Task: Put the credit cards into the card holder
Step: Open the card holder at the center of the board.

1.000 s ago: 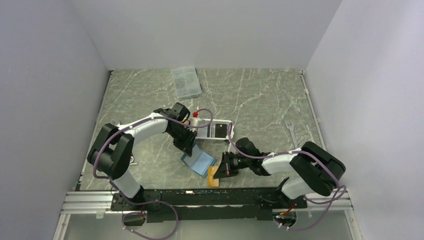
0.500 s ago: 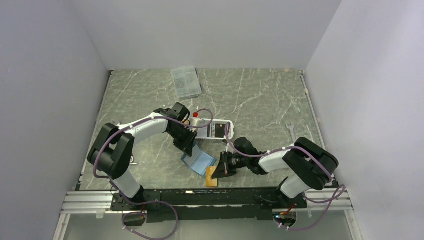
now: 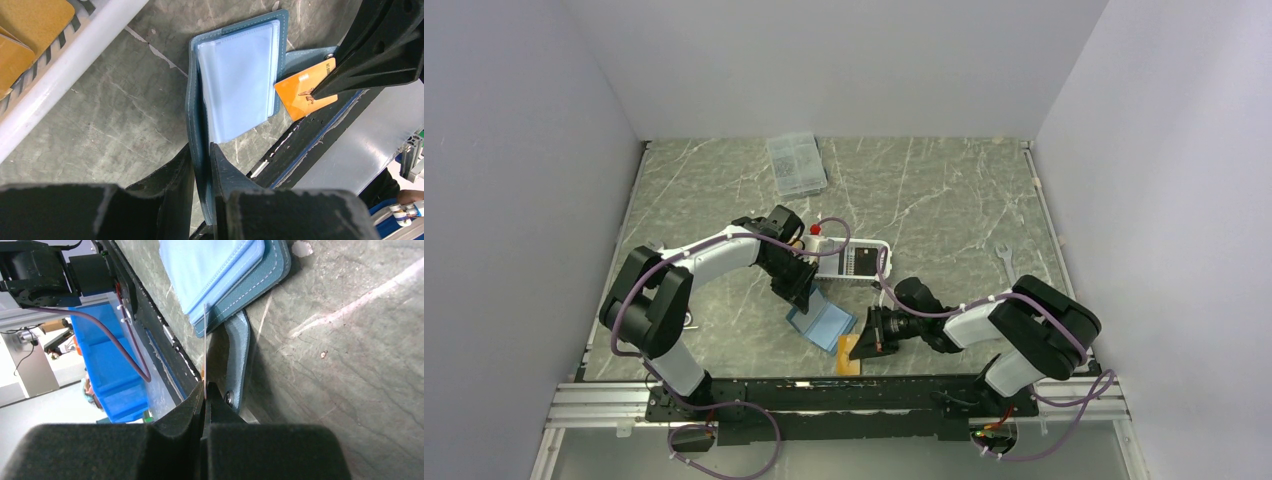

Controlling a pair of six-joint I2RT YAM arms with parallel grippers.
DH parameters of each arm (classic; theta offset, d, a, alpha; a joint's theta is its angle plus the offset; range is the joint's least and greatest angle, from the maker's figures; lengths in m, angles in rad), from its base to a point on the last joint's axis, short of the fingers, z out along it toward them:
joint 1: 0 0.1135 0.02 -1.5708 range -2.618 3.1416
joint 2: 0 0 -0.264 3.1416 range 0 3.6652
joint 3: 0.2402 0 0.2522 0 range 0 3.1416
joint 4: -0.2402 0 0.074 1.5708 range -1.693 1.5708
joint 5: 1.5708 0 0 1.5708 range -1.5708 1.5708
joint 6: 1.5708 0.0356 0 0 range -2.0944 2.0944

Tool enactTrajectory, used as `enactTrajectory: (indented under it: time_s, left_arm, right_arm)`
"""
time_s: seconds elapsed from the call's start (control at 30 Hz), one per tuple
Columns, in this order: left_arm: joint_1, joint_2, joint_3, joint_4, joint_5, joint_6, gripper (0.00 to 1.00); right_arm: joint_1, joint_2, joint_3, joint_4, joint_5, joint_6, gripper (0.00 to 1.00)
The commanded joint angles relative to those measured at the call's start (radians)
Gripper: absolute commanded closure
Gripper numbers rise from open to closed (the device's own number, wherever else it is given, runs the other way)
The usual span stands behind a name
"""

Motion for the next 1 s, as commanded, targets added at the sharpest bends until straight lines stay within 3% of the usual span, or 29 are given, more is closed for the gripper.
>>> enactTrajectory:
  time_s: [0.0,0.97]
  left_arm:
    - [0.004,-0.012,0.018,0.006,0.025,0.018,0.78]
    - [0.004,-0.008,0.017,0.006,0.040,0.023,0.81]
  right_arm:
    - [0.001,-0.012,-0.013,0.048,0.005,0.000,1.00]
    - [0.001,0.032,0.079,0.017,-0.009,-0.042,1.00]
